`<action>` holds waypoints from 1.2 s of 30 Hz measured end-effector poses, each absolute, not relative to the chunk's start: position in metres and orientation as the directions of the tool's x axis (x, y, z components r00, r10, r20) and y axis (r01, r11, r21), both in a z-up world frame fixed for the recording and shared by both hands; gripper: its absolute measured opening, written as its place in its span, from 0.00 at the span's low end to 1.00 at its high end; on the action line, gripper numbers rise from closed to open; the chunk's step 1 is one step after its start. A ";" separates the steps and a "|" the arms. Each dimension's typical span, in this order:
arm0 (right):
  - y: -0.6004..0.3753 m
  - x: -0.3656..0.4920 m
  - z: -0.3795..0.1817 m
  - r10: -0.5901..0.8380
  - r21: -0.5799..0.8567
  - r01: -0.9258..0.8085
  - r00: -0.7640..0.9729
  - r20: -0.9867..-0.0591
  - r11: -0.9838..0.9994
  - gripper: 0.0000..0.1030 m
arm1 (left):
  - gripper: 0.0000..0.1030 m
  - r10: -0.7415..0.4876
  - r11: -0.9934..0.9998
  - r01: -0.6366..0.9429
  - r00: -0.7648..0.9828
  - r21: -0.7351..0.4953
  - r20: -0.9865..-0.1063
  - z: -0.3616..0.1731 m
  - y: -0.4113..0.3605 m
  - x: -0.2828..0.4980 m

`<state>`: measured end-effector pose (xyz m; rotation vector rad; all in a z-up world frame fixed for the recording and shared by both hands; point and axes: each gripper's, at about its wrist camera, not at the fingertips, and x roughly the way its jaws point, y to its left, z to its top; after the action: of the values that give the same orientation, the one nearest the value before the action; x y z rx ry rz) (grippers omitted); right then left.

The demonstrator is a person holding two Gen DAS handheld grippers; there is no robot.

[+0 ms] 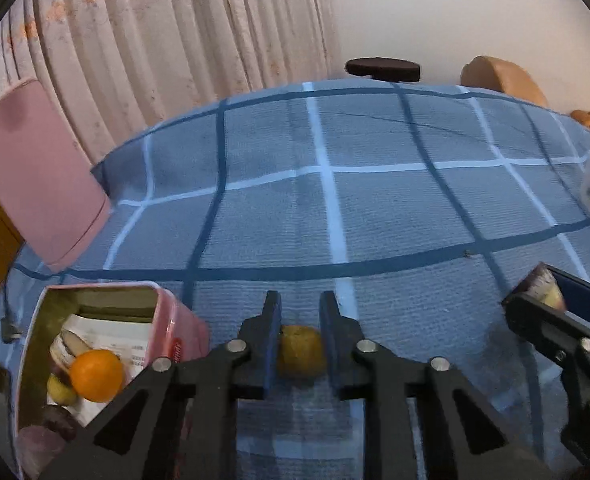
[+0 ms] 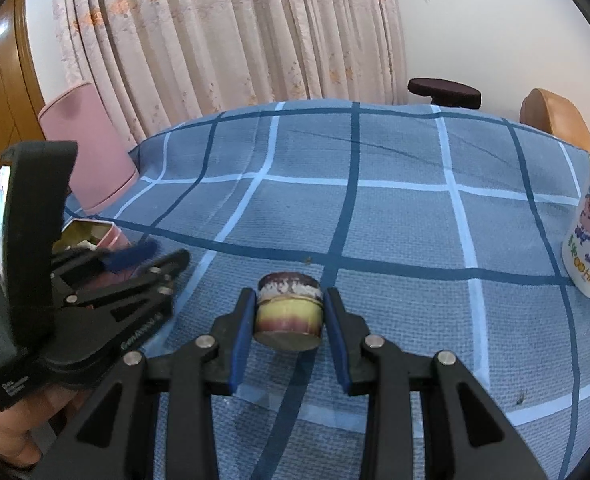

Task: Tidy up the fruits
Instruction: 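Grasp the last small yellow fruit with the left gripper while the right holds the cake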

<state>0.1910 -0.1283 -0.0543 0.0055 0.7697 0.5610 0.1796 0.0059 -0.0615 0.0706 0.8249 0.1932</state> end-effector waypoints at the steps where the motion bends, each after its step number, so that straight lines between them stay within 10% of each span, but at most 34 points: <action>1: -0.128 0.191 -0.054 0.482 0.205 -0.478 0.580 -0.657 0.854 0.36 | 0.20 0.177 0.984 -0.131 0.671 0.120 -0.720 -0.060 0.006 0.177; 36: -0.125 0.185 -0.051 0.478 0.172 -0.496 0.598 -0.643 0.851 0.36 | 0.08 0.021 0.998 0.032 0.701 0.061 -0.713 -0.057 0.027 0.144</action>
<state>0.1848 -0.1255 -0.0510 -0.0258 0.7382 0.5653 0.1444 0.0273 -0.0569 0.0700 0.7937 -0.0059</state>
